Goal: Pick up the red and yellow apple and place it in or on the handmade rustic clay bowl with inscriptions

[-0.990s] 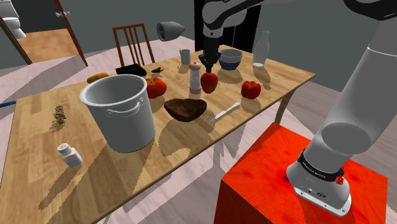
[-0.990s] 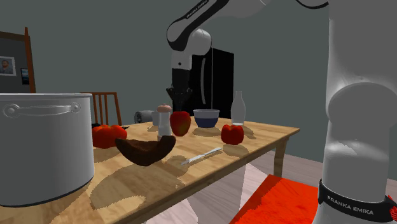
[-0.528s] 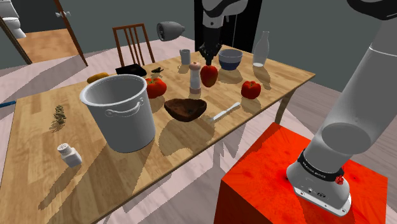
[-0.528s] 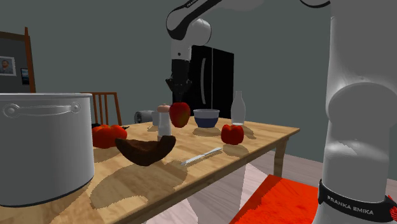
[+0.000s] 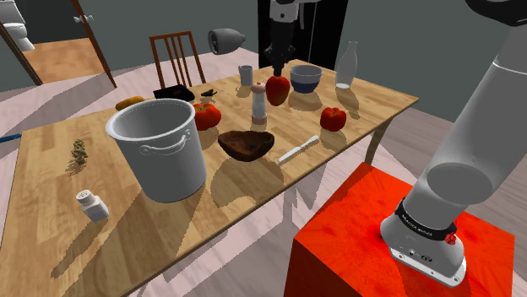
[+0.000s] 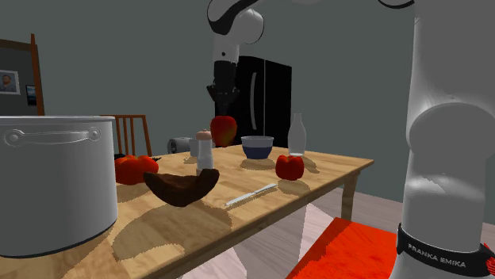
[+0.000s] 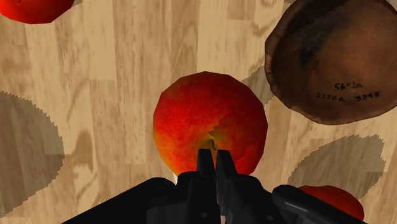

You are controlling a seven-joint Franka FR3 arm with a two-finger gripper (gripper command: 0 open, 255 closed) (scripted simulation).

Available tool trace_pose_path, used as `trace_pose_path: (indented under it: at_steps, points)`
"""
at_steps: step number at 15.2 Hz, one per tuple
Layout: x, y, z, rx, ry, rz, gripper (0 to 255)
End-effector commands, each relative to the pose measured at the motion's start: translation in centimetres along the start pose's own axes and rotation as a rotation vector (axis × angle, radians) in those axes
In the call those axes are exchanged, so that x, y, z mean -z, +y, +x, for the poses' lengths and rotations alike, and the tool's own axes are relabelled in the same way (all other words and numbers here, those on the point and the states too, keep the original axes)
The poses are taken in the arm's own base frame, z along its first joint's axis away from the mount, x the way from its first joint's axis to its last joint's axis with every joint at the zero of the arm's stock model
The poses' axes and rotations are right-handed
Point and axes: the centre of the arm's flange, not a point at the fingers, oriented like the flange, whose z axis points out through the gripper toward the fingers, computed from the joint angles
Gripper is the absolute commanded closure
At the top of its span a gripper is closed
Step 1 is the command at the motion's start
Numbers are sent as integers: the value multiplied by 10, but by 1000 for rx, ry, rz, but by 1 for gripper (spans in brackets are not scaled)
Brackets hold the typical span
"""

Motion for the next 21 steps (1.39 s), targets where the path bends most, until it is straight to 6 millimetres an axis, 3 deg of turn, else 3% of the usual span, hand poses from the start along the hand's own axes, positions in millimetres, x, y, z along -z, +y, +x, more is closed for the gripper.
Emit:
trace_pose_path:
  at_steps: [1, 6, 21]
  points:
    - [11, 0, 1, 0, 0, 0, 255]
    - [35, -1, 2, 0, 0, 0, 255]
    - [96, -179, -60, 0, 0, 0, 255]
